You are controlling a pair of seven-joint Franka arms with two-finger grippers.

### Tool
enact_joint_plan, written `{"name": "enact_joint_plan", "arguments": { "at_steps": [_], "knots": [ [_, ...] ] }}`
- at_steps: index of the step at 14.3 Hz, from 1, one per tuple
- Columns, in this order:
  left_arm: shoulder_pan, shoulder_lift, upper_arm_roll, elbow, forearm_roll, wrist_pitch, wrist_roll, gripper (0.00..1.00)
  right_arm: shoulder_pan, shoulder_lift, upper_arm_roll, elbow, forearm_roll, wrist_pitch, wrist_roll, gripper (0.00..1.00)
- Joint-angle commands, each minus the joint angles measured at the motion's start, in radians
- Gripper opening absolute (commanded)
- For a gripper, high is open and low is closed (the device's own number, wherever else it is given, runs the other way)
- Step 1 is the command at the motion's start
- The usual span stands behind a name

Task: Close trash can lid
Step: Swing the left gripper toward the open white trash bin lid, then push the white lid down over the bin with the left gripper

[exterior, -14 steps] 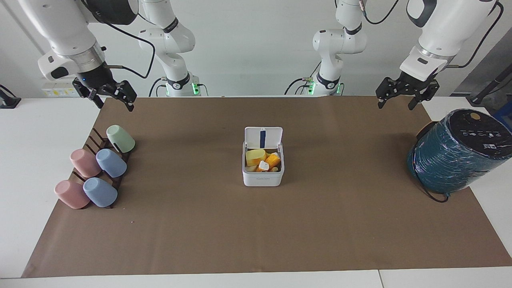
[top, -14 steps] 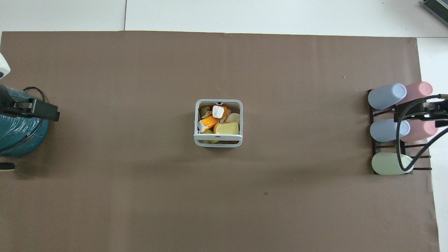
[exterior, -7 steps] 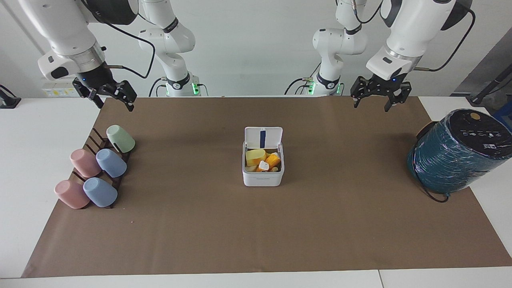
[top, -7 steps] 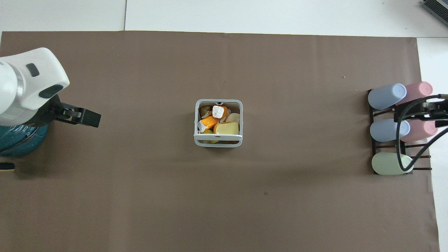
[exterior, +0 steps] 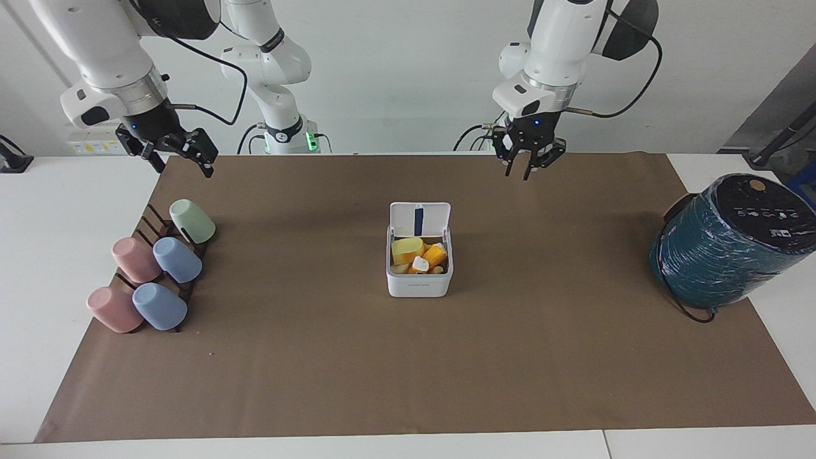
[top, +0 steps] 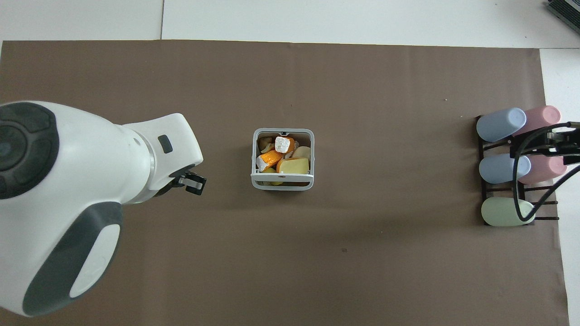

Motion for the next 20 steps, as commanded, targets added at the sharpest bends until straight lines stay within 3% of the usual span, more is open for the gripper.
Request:
{"name": "enact_joint_plan", "arguments": {
  "at_steps": [1,5,9,14,20],
  "knots": [
    [-0.097,-0.051,0.015,-0.095,0.018,0.081,-0.046,0.00,-0.002,-0.023,-0.001,-0.020,0.018,-0.005,-0.015,1.00],
    [-0.197,-0.013,0.015,-0.118,0.018,0.179,-0.188,0.00,-0.002,-0.023,-0.001,-0.020,0.019,-0.005,-0.015,1.00],
    [-0.269,0.076,0.015,-0.109,0.018,0.277,-0.290,0.00,-0.002,-0.023,-0.001,-0.020,0.018,-0.005,-0.015,1.00],
    [-0.260,0.179,0.018,-0.062,0.015,0.385,-0.301,0.00,-0.002,-0.023,-0.001,-0.020,0.019,-0.005,-0.015,1.00],
    [-0.213,0.231,0.017,-0.051,0.017,0.535,-0.297,0.00,-0.002,-0.023,-0.001,-0.020,0.018,-0.005,-0.015,1.00]
  ]
}}
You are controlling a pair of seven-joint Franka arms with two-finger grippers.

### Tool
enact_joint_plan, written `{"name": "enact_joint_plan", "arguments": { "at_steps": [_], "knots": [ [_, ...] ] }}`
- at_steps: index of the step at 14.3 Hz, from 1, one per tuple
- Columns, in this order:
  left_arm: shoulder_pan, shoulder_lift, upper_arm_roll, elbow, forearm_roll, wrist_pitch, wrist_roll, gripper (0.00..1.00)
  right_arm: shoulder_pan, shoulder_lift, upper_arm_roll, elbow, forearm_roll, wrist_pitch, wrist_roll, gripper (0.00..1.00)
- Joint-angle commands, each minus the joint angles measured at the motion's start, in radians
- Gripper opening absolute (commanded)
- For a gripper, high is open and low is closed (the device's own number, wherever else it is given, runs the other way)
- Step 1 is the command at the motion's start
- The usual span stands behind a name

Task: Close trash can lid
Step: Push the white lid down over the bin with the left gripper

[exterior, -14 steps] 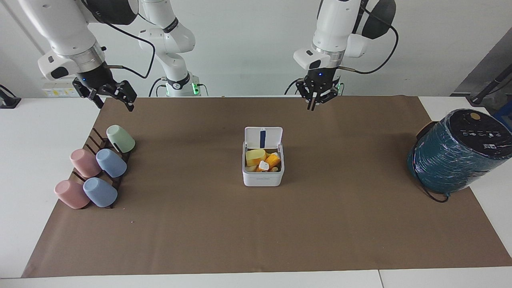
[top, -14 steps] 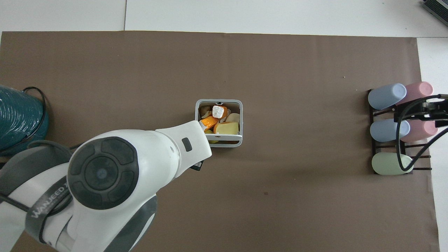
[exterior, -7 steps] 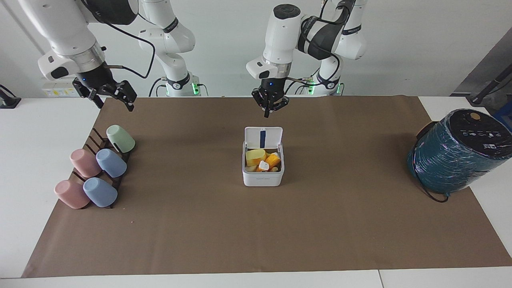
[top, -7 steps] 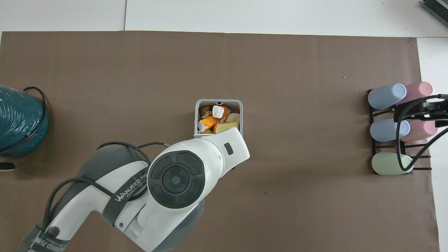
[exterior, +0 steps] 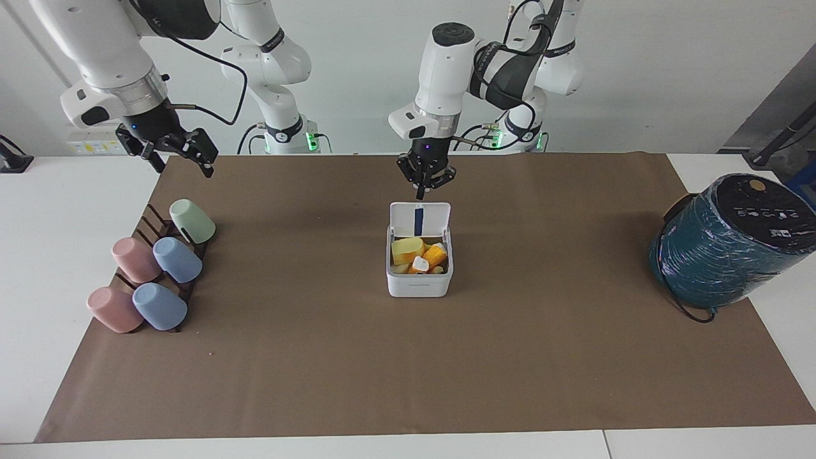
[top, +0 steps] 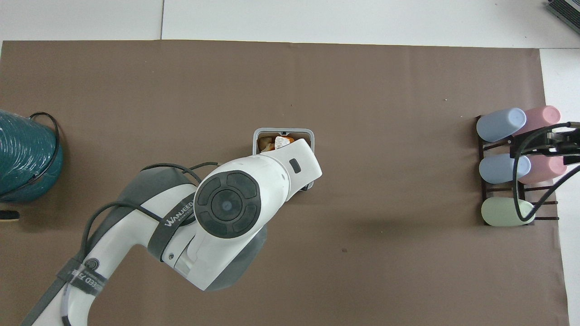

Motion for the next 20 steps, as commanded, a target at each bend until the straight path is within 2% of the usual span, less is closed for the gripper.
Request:
{"name": "enact_joint_plan", "arguments": {
  "at_steps": [1,4,10,16,20],
  "knots": [
    [0.018,0.033,-0.001,0.017,0.013,0.054,-0.014,0.00,-0.002,-0.023,-0.001,-0.020,0.019,-0.005,-0.015,1.00],
    [0.035,0.057,-0.001,0.019,0.009,0.136,-0.015,0.00,-0.002,-0.023,-0.001,-0.020,0.018,-0.005,-0.015,1.00],
    [0.036,0.177,-0.001,0.040,0.009,0.239,-0.011,0.00,-0.002,-0.023,-0.001,-0.020,0.018,-0.005,-0.015,1.00],
    [0.035,0.234,-0.001,0.039,0.007,0.265,-0.009,0.00,-0.002,-0.023,-0.001,-0.020,0.018,-0.005,-0.015,1.00],
    [0.022,0.233,-0.001,0.039,0.007,0.230,-0.014,0.00,-0.002,-0.023,-0.001,-0.020,0.018,-0.005,-0.015,1.00]
  ]
}}
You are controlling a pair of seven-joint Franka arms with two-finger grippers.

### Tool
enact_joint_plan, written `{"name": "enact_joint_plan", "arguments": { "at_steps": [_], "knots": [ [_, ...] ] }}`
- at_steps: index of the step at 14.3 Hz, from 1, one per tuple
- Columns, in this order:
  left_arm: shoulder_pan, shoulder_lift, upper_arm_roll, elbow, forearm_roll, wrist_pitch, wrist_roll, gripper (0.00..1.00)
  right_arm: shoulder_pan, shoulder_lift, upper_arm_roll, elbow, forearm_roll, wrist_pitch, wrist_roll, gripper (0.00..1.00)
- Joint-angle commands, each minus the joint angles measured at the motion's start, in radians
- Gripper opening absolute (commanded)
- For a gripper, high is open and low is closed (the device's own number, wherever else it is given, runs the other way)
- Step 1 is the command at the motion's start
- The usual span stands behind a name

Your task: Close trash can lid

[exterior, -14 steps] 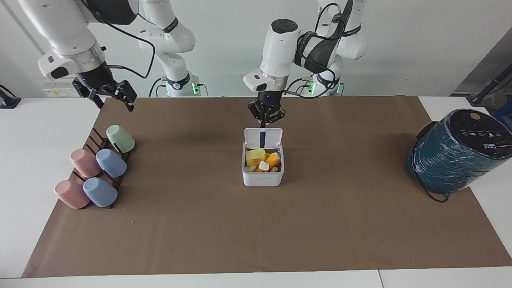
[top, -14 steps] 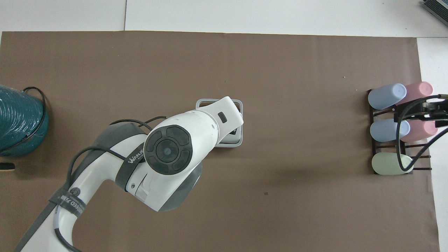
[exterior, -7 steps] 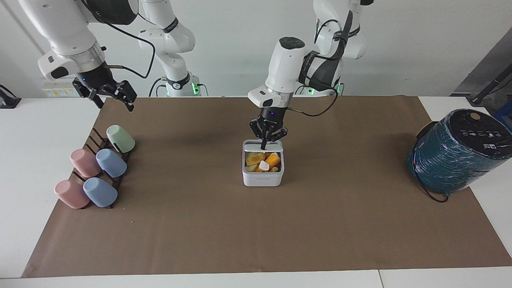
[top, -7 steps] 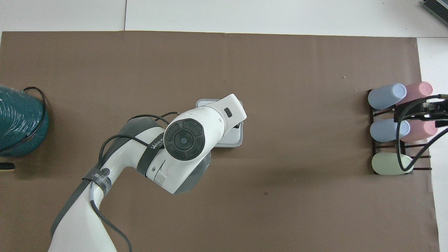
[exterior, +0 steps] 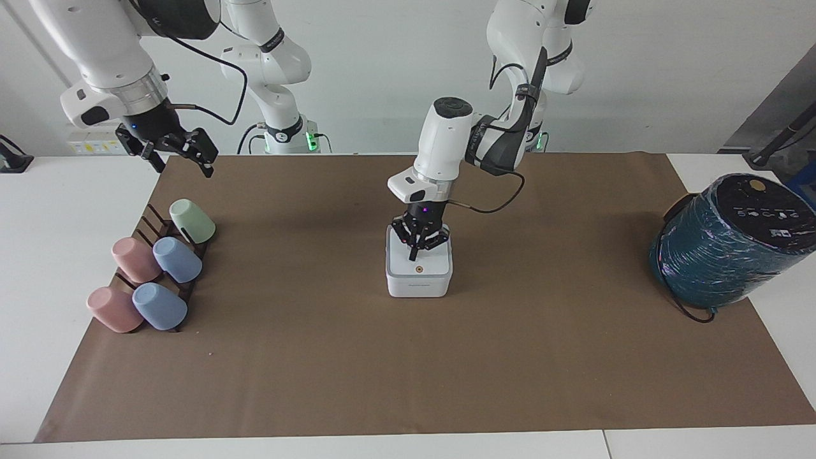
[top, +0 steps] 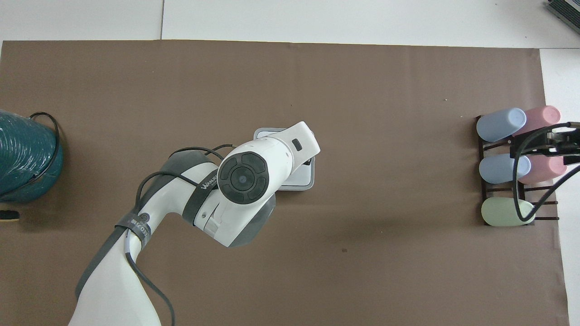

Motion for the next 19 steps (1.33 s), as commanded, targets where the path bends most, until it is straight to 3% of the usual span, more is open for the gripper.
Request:
{"name": "enact_joint_plan", "arguments": {
  "at_steps": [1,3,8,12,13,14,15,19],
  "knots": [
    [-0.011,0.026,-0.002,0.013,0.009,-0.048,-0.015,0.00,-0.002,-0.023,-0.001,-0.020,0.018,-0.005,-0.015,1.00],
    [-0.011,-0.025,-0.001,0.010,0.009,-0.118,-0.013,0.00,-0.002,-0.023,-0.001,-0.020,0.018,-0.005,-0.015,1.00],
    [0.002,-0.164,0.013,0.003,0.009,-0.369,-0.012,0.13,-0.002,-0.023,-0.001,-0.020,0.018,-0.005,-0.015,1.00],
    [0.091,-0.242,0.016,-0.004,0.009,-0.488,-0.001,0.66,-0.002,-0.023,-0.001,-0.020,0.018,-0.005,-0.015,1.00],
    [0.111,-0.262,0.016,-0.016,0.009,-0.515,0.001,0.75,-0.002,-0.023,-0.001,-0.020,0.018,-0.005,-0.015,1.00],
    [0.137,-0.277,0.016,-0.023,0.009,-0.522,0.002,0.93,-0.002,-0.023,-0.001,-0.020,0.018,-0.005,-0.015,1.00],
    [0.169,-0.293,0.016,-0.033,0.009,-0.520,0.008,1.00,-0.002,-0.023,-0.001,-0.020,0.018,-0.005,-0.015,1.00],
    [0.275,-0.345,0.016,-0.041,0.009,-0.580,0.100,1.00,-0.002,-0.023,-0.001,-0.020,0.018,-0.005,-0.015,1.00]
  ]
}}
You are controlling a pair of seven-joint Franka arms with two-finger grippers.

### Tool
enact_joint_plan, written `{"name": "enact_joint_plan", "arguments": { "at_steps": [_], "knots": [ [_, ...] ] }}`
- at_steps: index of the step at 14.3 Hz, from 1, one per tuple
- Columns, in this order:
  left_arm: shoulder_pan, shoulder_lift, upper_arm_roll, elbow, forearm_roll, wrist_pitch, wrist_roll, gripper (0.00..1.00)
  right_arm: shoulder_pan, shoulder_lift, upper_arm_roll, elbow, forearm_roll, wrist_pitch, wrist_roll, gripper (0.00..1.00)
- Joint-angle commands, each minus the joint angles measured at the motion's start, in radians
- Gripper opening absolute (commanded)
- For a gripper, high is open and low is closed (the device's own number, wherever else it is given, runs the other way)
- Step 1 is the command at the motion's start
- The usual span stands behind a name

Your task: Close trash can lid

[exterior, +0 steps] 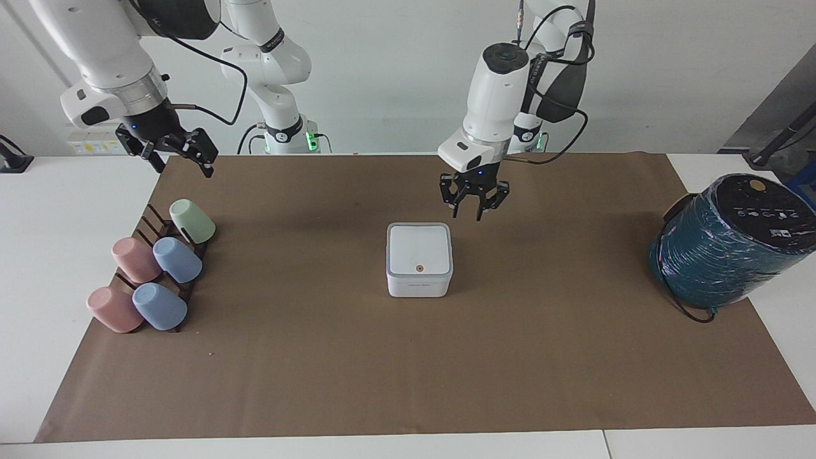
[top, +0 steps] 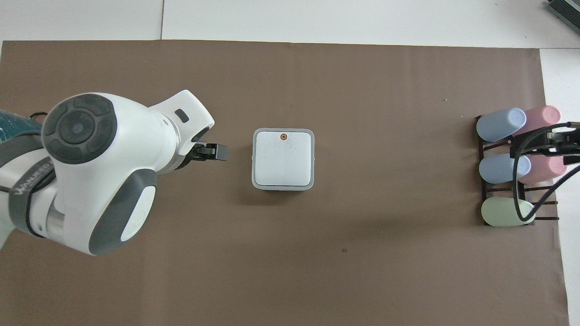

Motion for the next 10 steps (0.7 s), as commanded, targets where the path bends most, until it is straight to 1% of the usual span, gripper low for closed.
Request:
{"name": "enact_joint_plan", "arguments": {
  "at_steps": [1,4,7,10],
  "knots": [
    [0.076,-0.070,-0.009,-0.035,0.009,-0.075,0.056,1.00,-0.002,-0.023,-0.001,-0.020,0.018,-0.005,-0.015,1.00],
    [0.154,-0.095,-0.009,-0.030,0.010,-0.119,0.067,1.00,-0.002,-0.023,-0.001,-0.020,0.018,-0.005,-0.015,1.00],
    [0.232,-0.112,-0.007,-0.023,0.013,-0.152,0.139,1.00,-0.002,-0.023,-0.001,-0.020,0.018,-0.005,-0.015,1.00],
    [0.294,-0.112,-0.007,0.026,0.017,-0.183,0.167,1.00,-0.002,-0.023,-0.001,-0.020,0.018,-0.005,-0.015,1.00]
  ]
}}
